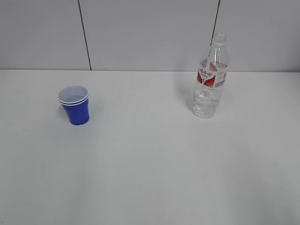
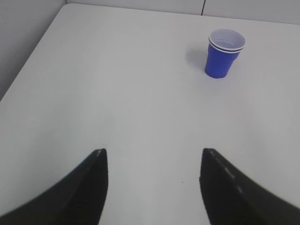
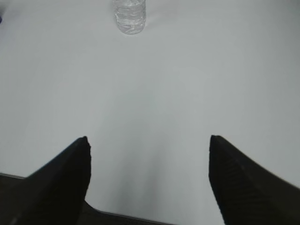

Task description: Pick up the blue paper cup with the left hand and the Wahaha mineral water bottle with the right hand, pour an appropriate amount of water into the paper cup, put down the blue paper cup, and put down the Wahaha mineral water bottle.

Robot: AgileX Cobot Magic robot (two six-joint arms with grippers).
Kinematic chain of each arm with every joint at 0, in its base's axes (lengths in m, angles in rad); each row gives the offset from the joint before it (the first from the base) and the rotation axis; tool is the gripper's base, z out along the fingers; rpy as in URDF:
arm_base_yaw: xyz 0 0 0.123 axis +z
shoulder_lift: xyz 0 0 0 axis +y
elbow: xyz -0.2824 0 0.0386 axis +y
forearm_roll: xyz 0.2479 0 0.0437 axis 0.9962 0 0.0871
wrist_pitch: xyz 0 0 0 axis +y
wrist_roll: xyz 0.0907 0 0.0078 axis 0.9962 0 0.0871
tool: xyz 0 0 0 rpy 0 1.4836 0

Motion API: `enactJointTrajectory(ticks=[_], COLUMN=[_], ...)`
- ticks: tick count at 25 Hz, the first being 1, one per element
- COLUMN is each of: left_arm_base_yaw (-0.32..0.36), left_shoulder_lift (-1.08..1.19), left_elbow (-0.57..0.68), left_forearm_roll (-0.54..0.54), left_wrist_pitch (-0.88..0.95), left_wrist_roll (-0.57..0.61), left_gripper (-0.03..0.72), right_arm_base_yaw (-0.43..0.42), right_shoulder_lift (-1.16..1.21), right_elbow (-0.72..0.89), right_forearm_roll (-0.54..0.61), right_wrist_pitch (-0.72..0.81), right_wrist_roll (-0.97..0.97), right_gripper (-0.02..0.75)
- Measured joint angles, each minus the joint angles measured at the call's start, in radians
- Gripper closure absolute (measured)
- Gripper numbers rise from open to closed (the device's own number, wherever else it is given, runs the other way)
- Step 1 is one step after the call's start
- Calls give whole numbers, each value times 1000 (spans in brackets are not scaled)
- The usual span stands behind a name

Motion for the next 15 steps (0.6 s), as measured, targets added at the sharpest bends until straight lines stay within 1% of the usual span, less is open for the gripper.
enactJointTrajectory(ticks=[15], left_arm_base_yaw=[0], left_shoulder_lift=[0], left_elbow=[0], left_forearm_roll=[-1], left_wrist_pitch=[0], left_wrist_roll=[0], left_gripper=[228], right_arm_base_yaw=[0], right_shoulder_lift=[0], right_elbow=[0], right_forearm_roll=[0], right_wrist_pitch=[0], right_wrist_roll=[0], right_gripper=[151])
